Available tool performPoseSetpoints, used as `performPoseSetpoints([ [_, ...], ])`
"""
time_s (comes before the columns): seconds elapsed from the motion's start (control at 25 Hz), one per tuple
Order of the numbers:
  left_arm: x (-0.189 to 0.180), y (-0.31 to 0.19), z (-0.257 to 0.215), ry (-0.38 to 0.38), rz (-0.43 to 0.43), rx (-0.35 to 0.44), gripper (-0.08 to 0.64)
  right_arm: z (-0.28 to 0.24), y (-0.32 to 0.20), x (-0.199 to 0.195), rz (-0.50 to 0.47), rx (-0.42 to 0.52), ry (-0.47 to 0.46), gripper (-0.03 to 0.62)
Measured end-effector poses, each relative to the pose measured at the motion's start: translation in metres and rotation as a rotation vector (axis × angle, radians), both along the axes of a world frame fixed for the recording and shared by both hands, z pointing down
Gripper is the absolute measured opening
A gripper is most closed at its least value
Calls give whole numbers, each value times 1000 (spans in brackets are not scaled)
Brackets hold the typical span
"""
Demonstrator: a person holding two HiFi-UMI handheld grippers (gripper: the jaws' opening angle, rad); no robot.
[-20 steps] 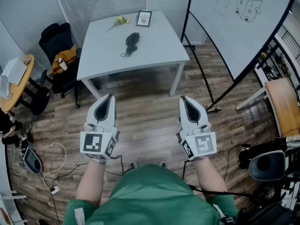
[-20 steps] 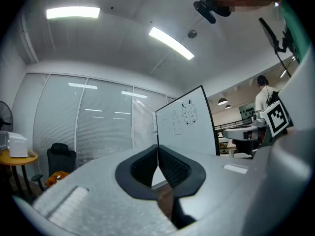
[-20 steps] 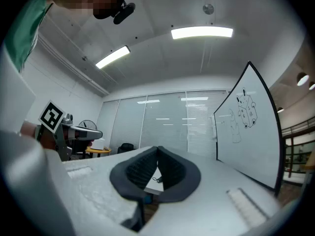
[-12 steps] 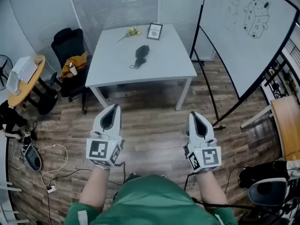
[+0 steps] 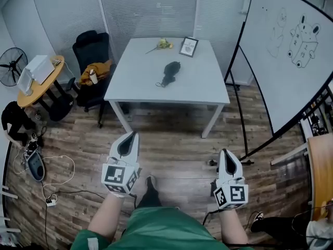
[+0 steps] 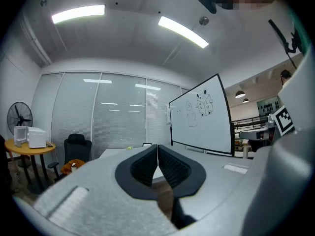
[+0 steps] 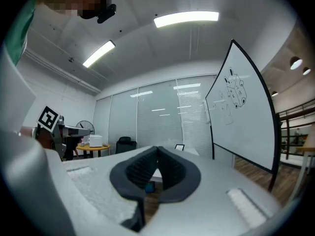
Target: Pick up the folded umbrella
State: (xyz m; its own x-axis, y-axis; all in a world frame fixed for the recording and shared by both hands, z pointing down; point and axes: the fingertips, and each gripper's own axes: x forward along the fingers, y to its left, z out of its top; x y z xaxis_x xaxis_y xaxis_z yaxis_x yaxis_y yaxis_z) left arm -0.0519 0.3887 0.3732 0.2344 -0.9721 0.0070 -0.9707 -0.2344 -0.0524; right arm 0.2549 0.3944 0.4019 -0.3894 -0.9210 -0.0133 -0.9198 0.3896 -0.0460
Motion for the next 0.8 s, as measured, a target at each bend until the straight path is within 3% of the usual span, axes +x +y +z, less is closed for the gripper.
performPoseSetpoints([
  [0.2,-11,-55,17,36,39,-19,12,15,-39,-7,31,-25,93,3],
  [0.36,-34,-117,28,81,56,-32,12,15,-80,-18,58,-68,103,3],
  [0.48,-46,-167,28,110,84,-34,12,23,-110,-40,46,-118,118,3],
  [0.68,-76,-237,27,83,153,-12,14,33,-171,-82,85,-158,133,3],
  [0.8,-103,-270,33,132,163,-29,15,32,-204,-104,101,-177,132,3],
])
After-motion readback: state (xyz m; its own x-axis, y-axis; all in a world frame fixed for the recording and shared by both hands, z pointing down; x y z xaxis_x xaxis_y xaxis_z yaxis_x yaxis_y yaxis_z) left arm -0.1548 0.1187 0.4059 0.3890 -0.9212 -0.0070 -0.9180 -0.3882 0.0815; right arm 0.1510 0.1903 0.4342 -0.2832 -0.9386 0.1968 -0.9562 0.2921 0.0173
